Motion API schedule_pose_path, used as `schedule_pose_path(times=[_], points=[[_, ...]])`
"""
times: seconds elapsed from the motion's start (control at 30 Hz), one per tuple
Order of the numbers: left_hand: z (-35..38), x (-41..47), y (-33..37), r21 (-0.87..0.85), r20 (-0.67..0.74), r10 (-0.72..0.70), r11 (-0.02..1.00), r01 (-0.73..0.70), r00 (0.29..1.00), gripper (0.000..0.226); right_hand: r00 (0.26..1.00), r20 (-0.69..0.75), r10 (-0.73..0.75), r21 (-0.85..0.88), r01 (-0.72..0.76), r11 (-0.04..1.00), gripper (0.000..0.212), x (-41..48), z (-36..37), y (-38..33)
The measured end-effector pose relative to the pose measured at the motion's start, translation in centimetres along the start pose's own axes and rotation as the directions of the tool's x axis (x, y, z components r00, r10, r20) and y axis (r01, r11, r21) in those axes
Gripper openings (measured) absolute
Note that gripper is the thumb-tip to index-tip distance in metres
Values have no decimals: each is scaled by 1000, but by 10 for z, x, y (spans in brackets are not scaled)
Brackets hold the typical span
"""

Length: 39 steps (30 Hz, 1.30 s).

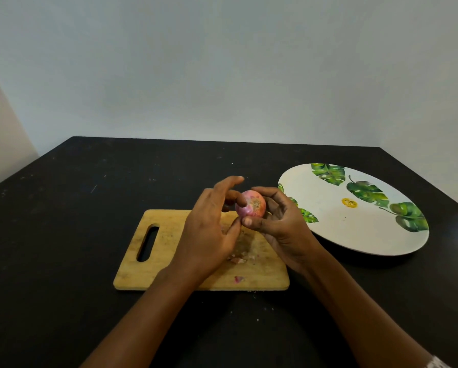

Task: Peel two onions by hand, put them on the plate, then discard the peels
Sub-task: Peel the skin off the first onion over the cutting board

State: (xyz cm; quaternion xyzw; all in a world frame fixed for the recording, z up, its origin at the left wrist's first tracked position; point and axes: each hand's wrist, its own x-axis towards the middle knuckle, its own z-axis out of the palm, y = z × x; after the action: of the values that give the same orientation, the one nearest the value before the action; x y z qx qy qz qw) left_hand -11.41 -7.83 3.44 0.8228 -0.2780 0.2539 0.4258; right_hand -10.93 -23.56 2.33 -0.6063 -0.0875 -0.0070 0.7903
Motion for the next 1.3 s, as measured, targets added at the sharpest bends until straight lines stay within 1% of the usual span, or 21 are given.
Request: schedule_pose_path(times=[0.1, 0.23, 0.4, 0.47, 0.57, 0.67, 0.7, 0.8, 0.83, 0.97, 1.13, 1.3], points=[[-1, 1, 0, -7, 13, 6, 1000, -6, 1000, 81, 999, -20, -29, -95, 27, 995, 62, 0, -1, 1], [0, 1, -2, -28, 12, -58, 998, 59, 998, 78, 996, -39, -83, -229, 71, 971, 60, -1, 0, 1], [2, -1, -4, -36, 34, -87, 995, 89, 996, 75, 992, -42, -117, -272, 102, 957, 59, -2, 0, 1], [1, -1, -3, -49, 30, -90, 995, 92, 995, 75, 992, -42, -119, -270, 104, 957, 59, -2, -1, 0], [-1, 2, -2, -116, 3, -101, 988, 100, 995, 78, 992, -42, -116, -254, 101, 962, 59, -1, 0, 0], [-2, 4, -3, -170, -2, -119, 978, 117, 993, 75, 992, -43, -116, -231, 103, 967, 56, -1, 1, 1], [-2, 4, -3, -185, -7, -134, 974, 130, 991, 74, 993, -45, -105, -200, 94, 975, 54, -1, 1, 1], [-4, 6, -4, -244, -40, -185, 955, 169, 982, 72, 999, -3, -39, 17, 39, 999, 36, 0, 2, -1], [-6, 7, -4, -263, -47, -190, 950, 171, 981, 70, 999, 13, -30, 49, 30, 998, 32, 1, 1, -2], [-9, 8, -1, -293, -16, -187, 940, 174, 982, 67, 999, 47, -18, 19, 18, 1000, 45, -1, -4, -3], [-5, 7, -4, -174, 7, -142, 975, 141, 990, 69, 999, 29, -43, -50, 45, 998, 55, 0, -7, -2], [-8, 8, -7, -164, -11, -135, 978, 131, 991, 70, 996, 30, -89, -104, 92, 990, 59, 1, -9, 0]])
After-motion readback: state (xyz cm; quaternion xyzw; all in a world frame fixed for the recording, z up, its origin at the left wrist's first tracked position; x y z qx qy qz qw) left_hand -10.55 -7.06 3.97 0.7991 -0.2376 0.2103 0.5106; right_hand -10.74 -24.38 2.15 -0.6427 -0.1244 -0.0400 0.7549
